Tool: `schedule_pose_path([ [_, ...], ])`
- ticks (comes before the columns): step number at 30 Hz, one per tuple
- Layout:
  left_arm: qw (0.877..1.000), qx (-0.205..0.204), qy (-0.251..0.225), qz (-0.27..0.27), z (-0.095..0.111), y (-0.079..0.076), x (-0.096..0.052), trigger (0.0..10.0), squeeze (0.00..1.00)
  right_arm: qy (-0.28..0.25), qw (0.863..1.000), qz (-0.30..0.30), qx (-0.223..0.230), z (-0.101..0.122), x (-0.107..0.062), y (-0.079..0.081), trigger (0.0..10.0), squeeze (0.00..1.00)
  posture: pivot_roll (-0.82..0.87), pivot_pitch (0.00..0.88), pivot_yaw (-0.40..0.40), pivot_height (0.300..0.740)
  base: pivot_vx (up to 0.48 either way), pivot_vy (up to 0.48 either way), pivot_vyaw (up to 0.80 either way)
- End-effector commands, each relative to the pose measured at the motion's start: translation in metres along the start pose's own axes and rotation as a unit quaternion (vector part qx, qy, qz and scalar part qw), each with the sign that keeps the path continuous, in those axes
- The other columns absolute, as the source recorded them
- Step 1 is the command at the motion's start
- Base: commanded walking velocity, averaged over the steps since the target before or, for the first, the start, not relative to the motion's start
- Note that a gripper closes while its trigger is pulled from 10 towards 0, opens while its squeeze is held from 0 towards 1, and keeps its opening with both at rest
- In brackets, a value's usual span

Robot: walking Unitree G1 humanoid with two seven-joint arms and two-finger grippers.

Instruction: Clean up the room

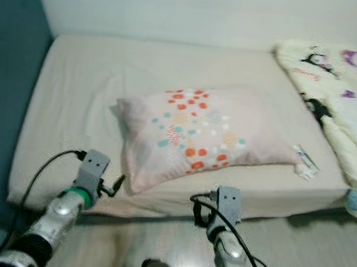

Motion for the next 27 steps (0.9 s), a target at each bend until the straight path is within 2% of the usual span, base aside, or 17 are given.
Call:
schedule_pose_path([
  [1,1.000,0.000,0.014,0.008,-0.0117,0.0043,-0.0051,10.0,0.00,-0.003,1.000,0.000,0.005,-0.0012,-0.0013,0.0001,10.0,0.00,0.01,0.043,-0.008,0.721,0.469,0.000,0.00],
  [7,1.000,0.001,0.013,0.009,-0.0109,0.0047,-0.0050,10.0,0.00,-0.009,1.000,0.002,0.006,0.0009,-0.0008,0.0015,10.0,0.00,0.01,0.043,-0.008,0.721,0.469,0.000,0.00],
  [10,1.000,0.002,0.012,0.009,-0.0106,0.0047,-0.0050,10.0,0.00,-0.008,1.000,-0.002,0.017,0.0001,-0.0008,0.0008,10.0,0.00,0.01,0.043,-0.008,0.721,0.436,0.000,-0.69],
  [14,1.000,-0.005,0.009,0.007,-0.0095,0.0041,-0.0049,10.0,0.00,-0.007,1.000,-0.003,0.010,0.0004,-0.0008,-0.0002,10.0,0.00,0.01,0.043,-0.008,0.721,0.000,0.000,-0.70],
  [27,1.000,-0.007,0.011,0.012,-0.0099,0.0046,-0.0044,10.0,0.00,-0.012,1.000,0.010,0.005,0.0019,-0.0008,0.0027,10.0,0.00,0.01,0.045,-0.008,0.721,0.000,0.000,0.00],
])
Point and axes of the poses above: a point about 5 cm out from each wrist's last joint towards the gripper, its own x axis pointing out of the wrist towards the gripper, its own z axis along the axis of the wrist's last joint, y = z × x, the point moved 4 cm from there along x, pointing out of the wrist towards the gripper, and after that the axes turned 8 degrees about x, right-handed, at the moved point
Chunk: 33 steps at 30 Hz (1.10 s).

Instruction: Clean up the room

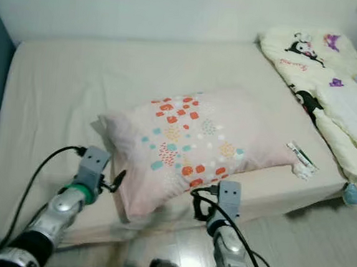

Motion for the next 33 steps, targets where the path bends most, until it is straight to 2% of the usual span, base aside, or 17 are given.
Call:
schedule_pose_path([
  [1,0.999,-0.007,0.033,0.001,-0.021,0.000,-0.008,10.0,0.00,0.006,1.000,0.005,0.001,-0.006,-0.003,0.001,10.0,0.00,0.01,0.045,-0.008,0.721,0.000,0.000,0.00],
  [16,0.999,-0.007,0.033,-0.001,-0.022,0.000,-0.009,10.0,0.00,0.001,1.000,0.020,-0.010,-0.005,-0.003,0.007,10.0,0.00,0.00,0.046,-0.008,0.721,0.000,0.000,0.00],
  [25,0.999,-0.008,0.032,-0.003,-0.020,-0.002,-0.007,10.0,0.00,-0.023,0.999,0.025,-0.015,0.003,-0.002,0.009,10.0,0.00,0.00,0.039,-0.011,0.688,0.000,0.000,0.00],
  [28,0.999,-0.018,0.027,-0.004,-0.015,-0.005,-0.004,10.0,0.00,-0.035,0.999,0.030,-0.022,0.009,-0.001,0.011,10.0,0.00,0.00,0.039,-0.011,0.678,0.000,0.000,0.00],
  [30,0.998,-0.049,0.025,-0.002,-0.002,-0.009,0.006,10.0,0.00,-0.056,0.997,0.043,-0.039,0.020,0.002,0.016,10.0,0.00,0.00,0.037,-0.017,0.663,0.000,0.000,0.00],
  [33,0.997,-0.073,0.032,-0.003,0.005,-0.012,0.012,10.0,0.00,-0.070,0.995,0.052,-0.046,0.028,0.004,0.020,10.0,0.00,0.00,0.036,-0.019,0.648,0.000,0.000,0.00],
])
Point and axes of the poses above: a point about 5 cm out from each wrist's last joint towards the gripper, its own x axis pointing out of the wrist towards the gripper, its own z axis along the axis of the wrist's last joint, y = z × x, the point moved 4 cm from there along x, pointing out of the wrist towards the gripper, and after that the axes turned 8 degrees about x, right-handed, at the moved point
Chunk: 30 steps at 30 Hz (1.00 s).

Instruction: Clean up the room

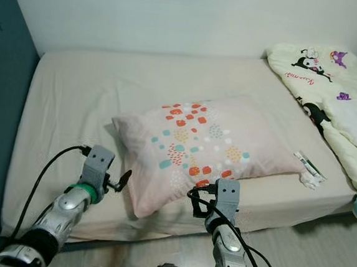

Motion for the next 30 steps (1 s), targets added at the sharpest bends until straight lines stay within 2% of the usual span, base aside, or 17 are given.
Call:
schedule_pose_path([
  [1,0.999,-0.032,0.029,-0.004,-0.006,-0.006,0.002,10.0,0.00,-0.012,1.000,0.007,-0.011,0.006,0.001,0.001,10.0,0.00,0.00,0.036,-0.019,0.643,0.000,0.000,0.00],
  [2,0.998,-0.053,0.034,-0.010,-0.002,-0.011,0.005,10.0,0.00,-0.020,1.000,0.011,-0.013,0.010,0.003,0.003,10.0,0.00,0.00,0.036,-0.019,0.638,0.000,0.000,0.00],
  [3,0.998,-0.053,0.034,-0.010,-0.002,-0.011,0.005,10.0,0.00,-0.020,1.000,0.011,-0.013,0.010,0.003,0.003,10.0,0.00,0.00,0.036,-0.019,0.638,0.000,0.000,0.00],
  [4,0.995,-0.086,0.047,-0.027,0.002,-0.020,0.010,10.0,0.00,-0.031,0.999,0.016,-0.017,0.016,0.006,0.005,10.0,0.00,0.00,0.040,-0.020,0.628,0.000,0.000,0.00],
  [8,0.994,-0.097,0.046,-0.036,0.007,-0.026,0.012,10.0,0.00,-0.035,0.999,0.017,-0.018,0.019,0.007,0.005,10.0,0.00,0.00,0.040,-0.020,0.623,0.000,0.000,0.00],
  [11,0.991,-0.118,0.035,-0.049,0.020,-0.036,0.016,10.0,0.00,-0.043,0.999,0.011,-0.019,0.024,0.008,0.002,10.0,0.00,0.00,0.044,-0.021,0.608,0.000,0.000,0.00],
  [16,0.989,-0.141,0.008,-0.042,0.042,-0.034,0.020,10.0,0.00,-0.070,0.997,-0.013,-0.023,0.039,0.009,-0.011,10.0,0.00,0.00,0.050,-0.019,0.603,0.000,0.000,0.00],
  [25,0.987,-0.154,0.002,-0.042,0.055,-0.032,0.023,10.0,0.00,-0.109,0.994,-0.028,-0.016,0.059,0.010,-0.022,10.0,0.00,0.00,0.051,-0.012,0.603,0.000,0.000,0.00],
  [30,0.981,-0.192,-0.007,-0.031,0.067,-0.030,0.025,10.0,0.00,-0.153,0.988,-0.029,-0.014,0.075,0.007,-0.024,10.0,0.00,0.00,0.055,-0.004,0.603,0.000,0.000,0.00],
])
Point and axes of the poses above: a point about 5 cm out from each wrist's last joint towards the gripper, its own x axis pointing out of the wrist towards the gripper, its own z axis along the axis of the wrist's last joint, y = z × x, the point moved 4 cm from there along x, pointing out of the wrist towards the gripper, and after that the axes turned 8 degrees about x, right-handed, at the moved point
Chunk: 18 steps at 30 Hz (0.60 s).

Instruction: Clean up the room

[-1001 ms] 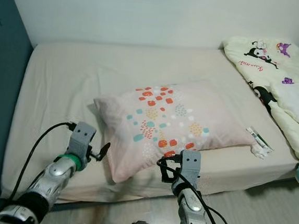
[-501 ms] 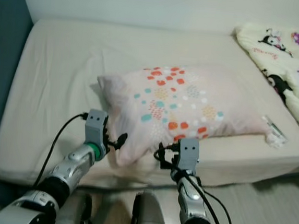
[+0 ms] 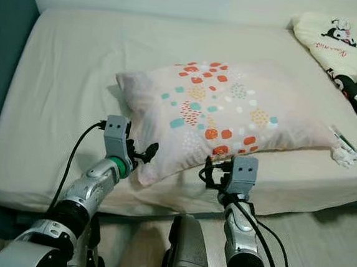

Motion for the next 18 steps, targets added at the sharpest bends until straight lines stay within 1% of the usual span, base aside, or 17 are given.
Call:
schedule_pose_path([
  [1,0.999,-0.035,-0.006,-0.004,0.010,-0.007,0.003,10.0,0.49,-0.021,1.000,-0.004,-0.007,0.008,-0.002,-0.004,10.0,0.00,0.00,0.059,-0.004,0.603,0.000,0.000,0.00],
  [2,0.999,-0.049,-0.008,-0.005,0.013,-0.007,0.004,10.0,0.49,-0.029,1.000,-0.001,-0.013,0.011,-0.001,-0.003,10.0,0.00,0.00,0.059,-0.004,0.603,0.000,0.000,0.00],
  [3,0.999,-0.049,-0.008,-0.005,0.013,-0.007,0.004,10.0,0.49,-0.029,1.000,-0.001,-0.013,0.011,-0.001,-0.003,10.0,0.00,0.00,0.059,-0.004,0.603,0.000,0.000,0.00],
  [4,0.998,-0.068,-0.009,-0.008,0.016,-0.008,0.004,10.0,1.00,-0.039,0.999,0.001,-0.017,0.015,-0.001,-0.002,10.0,0.00,0.00,0.059,-0.004,0.603,0.000,0.000,0.00],
  [5,0.995,-0.094,-0.002,-0.013,0.016,-0.009,0.005,10.0,1.00,-0.046,0.999,0.001,-0.021,0.019,0.000,-0.002,10.0,0.00,0.00,0.065,-0.006,0.603,0.000,0.000,0.00],
  [6,0.995,-0.094,-0.002,-0.013,0.016,-0.009,0.005,10.0,1.00,-0.046,0.999,0.001,-0.021,0.019,0.000,-0.002,10.0,0.00,0.00,0.065,-0.006,0.603,0.000,0.000,0.00],
  [7,0.994,-0.111,0.004,-0.017,0.016,-0.009,0.005,10.0,1.00,-0.051,0.998,0.001,-0.023,0.021,0.000,-0.002,10.0,0.00,0.00,0.065,-0.006,0.603,0.000,0.000,0.00],
  [8,0.994,-0.111,0.004,-0.017,0.016,-0.009,0.005,10.0,1.00,-0.051,0.998,0.001,-0.023,0.021,0.000,-0.002,10.0,0.00,0.00,0.065,-0.006,0.603,0.000,0.000,0.00],
  [9,0.979,-0.200,0.044,-0.023,0.008,-0.013,0.009,10.0,1.00,-0.052,0.998,-0.002,-0.028,0.024,0.001,-0.005,10.0,0.00,-0.02,0.083,-0.014,0.603,0.000,0.000,0.00],
  [10,0.971,-0.232,0.056,-0.026,0.006,-0.015,0.010,10.0,1.00,-0.052,0.998,-0.003,-0.029,0.024,0.001,-0.006,10.0,0.00,-0.02,0.083,-0.014,0.603,0.000,0.000,0.00],
  [11,0.971,-0.232,0.056,-0.026,0.006,-0.015,0.010,10.0,1.00,-0.052,0.998,-0.003,-0.029,0.024,0.001,-0.006,10.0,0.00,-0.02,0.083,-0.014,0.603,0.000,0.000,0.00],
  [13,0.966,-0.246,0.068,-0.030,0.004,-0.020,0.011,10.0,1.00,-0.049,0.998,-0.002,-0.031,0.024,0.000,-0.007,10.0,0.00,-0.02,0.088,-0.016,0.603,0.000,0.000,0.00],
  [14,0.964,-0.251,0.075,-0.043,0.004,-0.028,0.012,10.0,1.00,-0.047,0.998,-0.001,-0.034,0.023,-0.001,-0.008,10.0,0.00,-0.04,0.103,-0.021,0.603,0.000,0.000,0.00],
  [15,0.967,-0.237,0.076,-0.046,0.003,-0.033,0.013,10.0,1.00,-0.046,0.998,0.001,-0.035,0.023,-0.002,-0.008,10.0,0.00,-0.05,0.114,-0.027,0.603,0.000,0.000,0.00],
  [16,0.967,-0.237,0.076,-0.046,0.003,-0.033,0.013,10.0,1.00,-0.046,0.998,0.001,-0.035,0.023,-0.002,-0.008,10.0,0.00,-0.05,0.114,-0.027,0.603,0.000,0.000,0.00],
  [17,0.968,-0.232,0.081,-0.049,0.001,-0.037,0.013,10.0,1.00,-0.046,0.998,0.001,-0.036,0.023,-0.003,-0.009,10.0,0.00,-0.05,0.114,-0.027,0.603,0.000,0.000,0.00],
  [18,0.966,-0.238,0.088,-0.054,-0.001,-0.043,0.013,10.0,1.00,-0.046,0.998,0.002,-0.037,0.024,-0.004,-0.009,10.0,0.00,-0.07,0.128,-0.032,0.603,0.000,0.000,0.00],
])
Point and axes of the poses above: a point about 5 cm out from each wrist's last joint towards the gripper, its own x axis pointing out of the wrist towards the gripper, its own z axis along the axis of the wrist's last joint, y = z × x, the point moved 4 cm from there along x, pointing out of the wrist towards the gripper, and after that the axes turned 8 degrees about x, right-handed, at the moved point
